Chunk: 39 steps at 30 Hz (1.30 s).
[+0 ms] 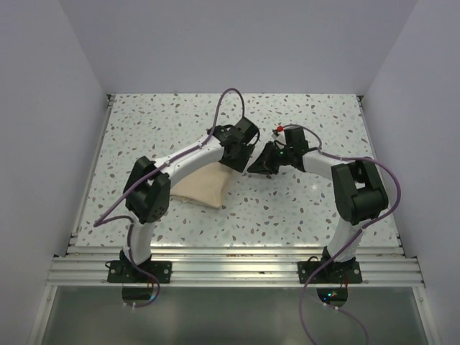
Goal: Prepare the surgical pack
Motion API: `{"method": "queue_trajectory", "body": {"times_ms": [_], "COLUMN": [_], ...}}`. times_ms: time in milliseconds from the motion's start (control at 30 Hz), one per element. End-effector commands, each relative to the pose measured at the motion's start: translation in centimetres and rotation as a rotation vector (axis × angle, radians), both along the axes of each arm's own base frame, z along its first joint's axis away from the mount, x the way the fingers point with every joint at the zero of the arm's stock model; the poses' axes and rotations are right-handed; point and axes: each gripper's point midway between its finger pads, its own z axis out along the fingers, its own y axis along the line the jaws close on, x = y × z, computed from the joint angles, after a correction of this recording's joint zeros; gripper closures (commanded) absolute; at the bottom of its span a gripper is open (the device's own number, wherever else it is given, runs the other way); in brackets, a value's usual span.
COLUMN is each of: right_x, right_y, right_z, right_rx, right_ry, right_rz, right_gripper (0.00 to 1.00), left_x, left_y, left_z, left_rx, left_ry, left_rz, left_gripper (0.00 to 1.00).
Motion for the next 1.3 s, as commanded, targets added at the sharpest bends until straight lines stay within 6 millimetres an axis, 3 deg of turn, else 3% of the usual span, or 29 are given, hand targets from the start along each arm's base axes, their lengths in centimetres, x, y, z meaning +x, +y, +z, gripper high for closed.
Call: {"method": "queue_trajectory", "body": {"times_ms": [0, 200, 400, 500, 533, 633, 767, 933, 1267], "right_x": [-0.5, 0.1, 1.2, 2.0, 2.2, 3.5, 4.8, 5.5, 6.4], "right_y": [0.3, 0.6, 1.5, 2.7, 3.0, 4.2, 5.9, 6.8, 10.4], "right_z": [1.3, 1.3, 1.6, 2.4, 2.7, 3.1, 2.7, 1.4, 1.1], "right_rx": [0.032, 0.046, 0.076, 0.100, 0.110, 0.145, 0.161, 0.148, 0.143], "right_ry": [-0.035, -0.029, -0.032, -0.047, -0.049, -0.054, -0.048, -0.019, -0.057], "right_rz": [0.036, 0.034, 0.042, 0.046, 0.043, 0.002, -0.038, -0.071, -0.089], "right_gripper": [0.89, 0.89, 0.90, 0.90, 0.91, 0.94, 1.00, 1.00, 1.00], "left_x": [2.3, 4.2, 4.2, 4.3, 4.3, 4.2, 3.9, 3.9, 3.5], "left_y": [0.2, 2.1, 2.3, 2.3, 2.1, 2.1, 2.0, 1.8, 0.1], "left_z": [-0.6, -1.4, -2.2, -2.8, -2.7, -2.6, -2.4, -1.7, 0.8], "left_rx": [0.002, 0.014, 0.015, 0.012, 0.008, 0.004, -0.007, -0.025, -0.115], "left_ry": [0.006, 0.014, 0.034, 0.054, 0.054, 0.060, 0.068, 0.064, 0.054], "left_rz": [0.026, 0.070, 0.065, 0.064, 0.061, 0.064, 0.058, 0.052, 0.003], "left_gripper": [0.32, 0.36, 0.42, 0.55, 0.67, 0.86, 1.00, 1.00, 1.00]}}
